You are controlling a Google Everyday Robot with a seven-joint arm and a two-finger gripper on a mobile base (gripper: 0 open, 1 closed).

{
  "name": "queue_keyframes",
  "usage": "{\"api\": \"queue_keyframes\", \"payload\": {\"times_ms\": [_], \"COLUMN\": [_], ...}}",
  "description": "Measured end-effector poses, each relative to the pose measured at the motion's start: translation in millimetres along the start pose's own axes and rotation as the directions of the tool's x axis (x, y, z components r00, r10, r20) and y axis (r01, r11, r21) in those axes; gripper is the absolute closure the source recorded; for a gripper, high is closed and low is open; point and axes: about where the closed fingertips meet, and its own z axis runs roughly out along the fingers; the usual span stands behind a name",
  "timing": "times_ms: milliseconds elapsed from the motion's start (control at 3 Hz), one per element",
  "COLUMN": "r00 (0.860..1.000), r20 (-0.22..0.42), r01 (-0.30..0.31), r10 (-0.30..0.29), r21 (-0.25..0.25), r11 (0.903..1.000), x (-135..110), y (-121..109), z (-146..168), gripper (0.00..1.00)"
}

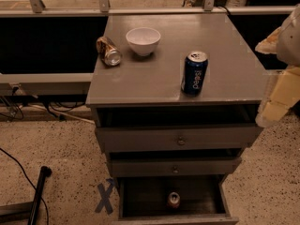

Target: Pick coke can from bottom drawer and place on counter

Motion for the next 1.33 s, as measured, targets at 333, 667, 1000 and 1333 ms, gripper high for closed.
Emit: {"api": "queue_keyframes", "payload": {"times_ms": [333,667,1000,1333], "r00": [0.985,0.951,0.941,0.941], "r20": [0.144,0.272,0.318,0.315], "r01": [0.096,0.140,0.104,0.111], "r10": [-0.097,-0.146,-0.118,-0.125], "r21": [0.015,0.040,0.060,0.063], "r11": [0.9953,0.9894,0.9927,0.9919], "x": [-29,-44,-33,-35], "y": [48,93,108,108], "z": [12,45,62,61], "gripper": [0.00,0.00,0.00,0.00]}}
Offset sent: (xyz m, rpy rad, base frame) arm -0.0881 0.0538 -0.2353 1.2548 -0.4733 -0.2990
